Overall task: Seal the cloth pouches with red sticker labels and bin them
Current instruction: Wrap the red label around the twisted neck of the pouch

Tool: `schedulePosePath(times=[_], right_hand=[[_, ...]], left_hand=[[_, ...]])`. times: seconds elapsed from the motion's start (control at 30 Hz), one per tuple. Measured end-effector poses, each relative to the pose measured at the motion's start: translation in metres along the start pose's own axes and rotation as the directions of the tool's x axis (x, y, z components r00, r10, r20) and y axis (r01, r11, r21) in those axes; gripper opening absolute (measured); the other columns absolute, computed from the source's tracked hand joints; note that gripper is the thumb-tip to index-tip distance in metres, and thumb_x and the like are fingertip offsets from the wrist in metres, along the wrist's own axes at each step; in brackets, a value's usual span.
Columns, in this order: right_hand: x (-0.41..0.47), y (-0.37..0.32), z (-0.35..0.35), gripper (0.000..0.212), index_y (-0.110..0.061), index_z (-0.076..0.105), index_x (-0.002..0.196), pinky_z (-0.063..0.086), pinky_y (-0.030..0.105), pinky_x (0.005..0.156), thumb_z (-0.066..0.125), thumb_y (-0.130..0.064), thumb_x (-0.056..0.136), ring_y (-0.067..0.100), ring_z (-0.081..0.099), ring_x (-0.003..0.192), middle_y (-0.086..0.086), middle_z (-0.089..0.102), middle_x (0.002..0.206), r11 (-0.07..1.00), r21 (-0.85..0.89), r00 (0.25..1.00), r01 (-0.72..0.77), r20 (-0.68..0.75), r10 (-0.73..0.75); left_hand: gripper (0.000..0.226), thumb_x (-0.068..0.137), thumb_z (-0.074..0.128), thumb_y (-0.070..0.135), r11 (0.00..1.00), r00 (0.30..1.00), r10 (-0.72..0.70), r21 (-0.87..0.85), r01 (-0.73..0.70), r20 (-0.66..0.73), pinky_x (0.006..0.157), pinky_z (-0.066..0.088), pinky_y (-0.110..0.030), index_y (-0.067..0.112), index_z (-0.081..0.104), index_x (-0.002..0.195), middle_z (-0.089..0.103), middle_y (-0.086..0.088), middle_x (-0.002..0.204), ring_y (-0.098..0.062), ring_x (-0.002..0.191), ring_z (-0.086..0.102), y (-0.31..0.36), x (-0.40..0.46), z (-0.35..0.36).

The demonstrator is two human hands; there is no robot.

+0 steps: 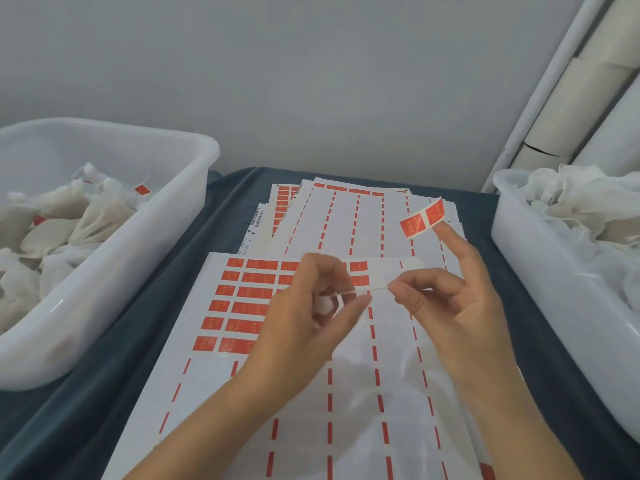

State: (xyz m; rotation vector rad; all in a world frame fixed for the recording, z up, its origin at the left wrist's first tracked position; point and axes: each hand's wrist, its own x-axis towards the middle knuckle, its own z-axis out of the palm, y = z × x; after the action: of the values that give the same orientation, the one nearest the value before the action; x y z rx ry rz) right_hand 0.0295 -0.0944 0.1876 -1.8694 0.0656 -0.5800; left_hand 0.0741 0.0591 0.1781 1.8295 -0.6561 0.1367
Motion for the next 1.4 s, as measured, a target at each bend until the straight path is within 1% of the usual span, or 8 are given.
schedulePosePath(times=[0.2, 0.3, 0.37, 0.43, 0.5, 0.6, 0.8, 1.4], right_hand=[[0.001, 0.004, 0.002, 0.06, -0.04, 0.043, 0.12, 0.036, -0.008, 0.064, 0.067, -0.037, 0.066, -0.021, 0.055, 0.088, -0.042, 0.06, 0.086, 0.998, -0.056, 1.0, -0.028, 0.005, 0.029], [0.001, 0.001, 0.0, 0.043, -0.047, 0.052, 0.105, 0.036, -0.007, 0.063, 0.064, -0.047, 0.064, -0.021, 0.052, 0.091, -0.029, 0.063, 0.091, 0.996, -0.024, 0.996, -0.088, -0.032, 0.088], [0.001, -0.004, -0.005, 0.037, -0.049, 0.062, 0.09, 0.039, -0.004, 0.055, 0.058, -0.06, 0.055, -0.027, 0.049, 0.085, -0.032, 0.06, 0.09, 0.989, 0.054, 0.987, -0.141, -0.075, 0.145], [0.001, -0.006, -0.008, 0.037, -0.037, 0.068, 0.081, 0.039, -0.001, 0.049, 0.058, -0.057, 0.053, -0.03, 0.049, 0.075, -0.043, 0.059, 0.081, 0.969, 0.145, 0.978, -0.2, -0.038, 0.207], [0.0, -0.006, -0.004, 0.027, -0.023, 0.072, 0.077, 0.042, -0.002, 0.052, 0.065, -0.042, 0.058, -0.022, 0.057, 0.078, -0.036, 0.064, 0.083, 0.928, 0.262, 0.964, -0.265, 0.109, 0.244], [-0.004, -0.003, 0.007, 0.026, -0.028, 0.074, 0.082, 0.044, 0.0, 0.062, 0.068, -0.04, 0.06, -0.01, 0.061, 0.092, -0.024, 0.068, 0.098, 0.93, 0.205, 0.935, -0.306, 0.246, 0.254], [-0.002, -0.001, 0.005, 0.026, -0.021, 0.07, 0.086, 0.042, -0.001, 0.054, 0.063, -0.036, 0.065, -0.001, 0.066, 0.07, -0.016, 0.071, 0.077, 0.956, 0.122, 0.952, -0.268, 0.186, 0.244], [-0.002, 0.002, 0.008, 0.025, -0.021, 0.067, 0.084, 0.051, 0.01, 0.06, 0.068, -0.033, 0.062, 0.008, 0.069, 0.071, -0.011, 0.072, 0.078, 0.967, 0.126, 0.968, -0.223, 0.149, 0.204]], left_hand=[[0.012, 0.077, 0.065, 0.033, 0.993, 0.992, -0.111, -0.043, 0.113, 0.055, 0.061, 0.043, 0.0, 0.042, 0.061, 0.071, 0.063, 0.032, 0.073, 0.009, 0.076, 0.06, -0.009, 0.008, -0.002], [0.014, 0.077, 0.068, 0.028, 0.971, 0.977, -0.211, -0.106, 0.212, 0.025, 0.053, 0.04, 0.001, 0.037, 0.063, 0.067, 0.064, 0.03, 0.07, 0.011, 0.073, 0.059, -0.013, 0.01, -0.004], [0.014, 0.078, 0.068, 0.027, 0.964, 0.971, -0.241, -0.121, 0.239, -0.002, 0.05, 0.039, 0.002, 0.035, 0.063, 0.067, 0.063, 0.03, 0.067, 0.013, 0.071, 0.058, -0.014, 0.012, -0.007], [0.015, 0.078, 0.068, 0.027, 0.967, 0.973, -0.232, -0.109, 0.229, -0.011, 0.05, 0.039, 0.002, 0.035, 0.063, 0.067, 0.062, 0.031, 0.066, 0.014, 0.07, 0.058, -0.014, 0.012, -0.008], [0.016, 0.078, 0.068, 0.027, 0.972, 0.976, -0.216, -0.093, 0.215, -0.002, 0.051, 0.039, 0.002, 0.036, 0.062, 0.066, 0.062, 0.032, 0.068, 0.013, 0.073, 0.057, -0.013, 0.011, -0.007], [0.022, 0.079, 0.067, 0.023, 0.982, 0.984, -0.177, -0.061, 0.178, 0.031, 0.055, 0.04, 0.002, 0.038, 0.06, 0.064, 0.062, 0.032, 0.07, 0.012, 0.076, 0.057, -0.013, 0.009, -0.005], [0.024, 0.08, 0.067, 0.022, 0.987, 0.985, -0.153, -0.035, 0.156, 0.075, 0.056, 0.039, 0.003, 0.038, 0.06, 0.063, 0.062, 0.032, 0.067, 0.013, 0.075, 0.057, -0.013, 0.008, -0.005], [0.018, 0.079, 0.066, 0.031, 0.97, 0.971, -0.22, -0.085, 0.229, 0.097, 0.057, 0.039, 0.003, 0.036, 0.062, 0.062, 0.063, 0.026, 0.062, 0.01, 0.071, 0.058, -0.008, 0.009, -0.005]])
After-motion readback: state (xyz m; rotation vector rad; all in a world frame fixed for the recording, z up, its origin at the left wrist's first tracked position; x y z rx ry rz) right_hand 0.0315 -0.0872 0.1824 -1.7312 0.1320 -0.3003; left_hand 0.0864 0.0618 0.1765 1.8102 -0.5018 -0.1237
